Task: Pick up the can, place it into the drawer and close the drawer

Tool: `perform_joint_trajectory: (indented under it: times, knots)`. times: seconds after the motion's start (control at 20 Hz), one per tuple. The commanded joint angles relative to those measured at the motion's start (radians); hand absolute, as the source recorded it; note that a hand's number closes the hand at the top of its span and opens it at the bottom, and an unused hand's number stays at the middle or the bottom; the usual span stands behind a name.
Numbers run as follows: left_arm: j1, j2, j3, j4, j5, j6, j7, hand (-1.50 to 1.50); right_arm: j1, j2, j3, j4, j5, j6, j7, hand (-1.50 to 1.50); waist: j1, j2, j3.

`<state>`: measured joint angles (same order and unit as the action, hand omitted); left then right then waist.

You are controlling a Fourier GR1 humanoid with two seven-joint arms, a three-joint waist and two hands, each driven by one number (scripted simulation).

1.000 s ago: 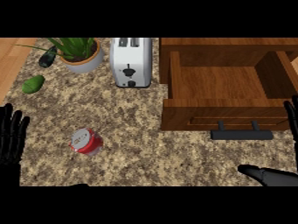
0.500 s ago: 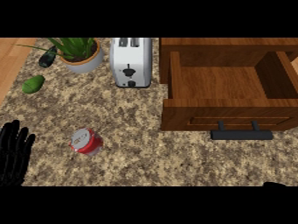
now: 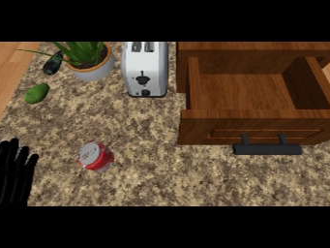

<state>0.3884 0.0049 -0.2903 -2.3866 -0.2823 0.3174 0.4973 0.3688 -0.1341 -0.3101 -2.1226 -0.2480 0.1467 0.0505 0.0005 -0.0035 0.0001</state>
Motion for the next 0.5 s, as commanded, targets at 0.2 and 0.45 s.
perform_joint_trajectory:
  times: [0.2, 0.45]
  knots:
    - [-0.033, -0.005, 0.061, -0.098, 0.151, 0.055, 0.034, -1.50, 0.043, -0.026, -0.098, -0.040, -0.103, 0.069, 0.028, -1.50, -0.003, 0.001, 0.000]
    - [-0.041, -0.005, 0.097, 0.028, 0.268, 0.053, -0.054, -1.50, 0.006, -0.081, -0.182, 0.035, -0.164, 0.140, 0.028, -1.50, -0.001, 0.002, -0.001]
